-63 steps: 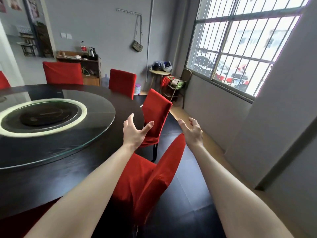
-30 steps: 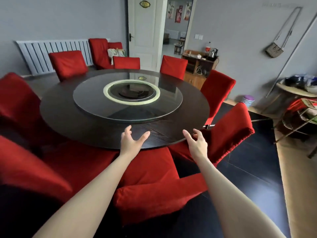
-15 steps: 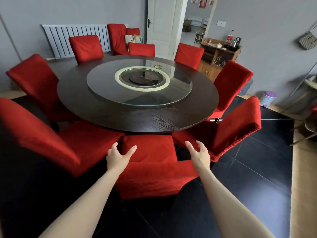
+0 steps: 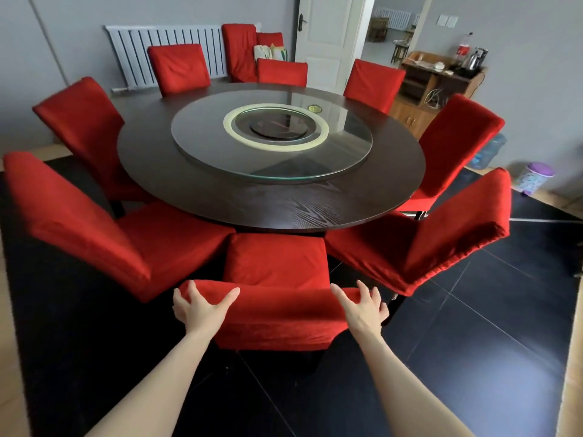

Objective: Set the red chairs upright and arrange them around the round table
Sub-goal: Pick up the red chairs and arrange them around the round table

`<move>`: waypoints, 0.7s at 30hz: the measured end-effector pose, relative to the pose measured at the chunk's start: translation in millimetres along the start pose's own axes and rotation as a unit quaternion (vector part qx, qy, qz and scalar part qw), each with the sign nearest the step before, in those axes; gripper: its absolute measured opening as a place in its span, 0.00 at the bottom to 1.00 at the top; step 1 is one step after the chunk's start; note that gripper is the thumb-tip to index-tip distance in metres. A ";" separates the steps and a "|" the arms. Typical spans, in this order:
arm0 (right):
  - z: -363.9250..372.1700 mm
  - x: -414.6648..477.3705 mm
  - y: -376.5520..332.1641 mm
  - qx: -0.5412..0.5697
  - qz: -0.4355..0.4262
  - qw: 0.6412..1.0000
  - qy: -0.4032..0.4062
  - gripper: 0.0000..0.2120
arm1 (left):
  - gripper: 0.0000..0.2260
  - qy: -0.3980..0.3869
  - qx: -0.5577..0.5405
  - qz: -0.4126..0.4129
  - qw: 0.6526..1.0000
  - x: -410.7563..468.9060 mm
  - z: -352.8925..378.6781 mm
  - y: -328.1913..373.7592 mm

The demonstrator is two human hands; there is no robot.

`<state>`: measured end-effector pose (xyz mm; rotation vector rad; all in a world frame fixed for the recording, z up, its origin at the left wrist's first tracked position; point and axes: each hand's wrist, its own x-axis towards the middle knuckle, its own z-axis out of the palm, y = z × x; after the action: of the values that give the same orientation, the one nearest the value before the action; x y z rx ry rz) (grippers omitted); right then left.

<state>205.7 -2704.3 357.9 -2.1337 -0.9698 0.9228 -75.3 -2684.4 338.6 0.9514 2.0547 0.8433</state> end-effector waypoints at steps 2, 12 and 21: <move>2.7 7.1 2.9 0.003 0.005 1.000 -0.001 0.42 | 0.50 0.000 -0.002 -0.012 1.000 5.7 6.2 1.9; 25.4 32.2 8.9 -0.039 0.028 0.998 0.033 0.45 | 0.56 0.012 0.040 -0.036 0.998 34.2 22.2 -0.1; 24.4 30.6 10.8 -0.090 0.012 0.995 0.048 0.41 | 0.52 0.013 0.049 -0.025 0.998 37.3 21.6 -3.2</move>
<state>205.5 -2679.8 325.5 -2.3212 -1.0143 0.7621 -76.8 -2650.0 312.5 0.9432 2.1486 0.7381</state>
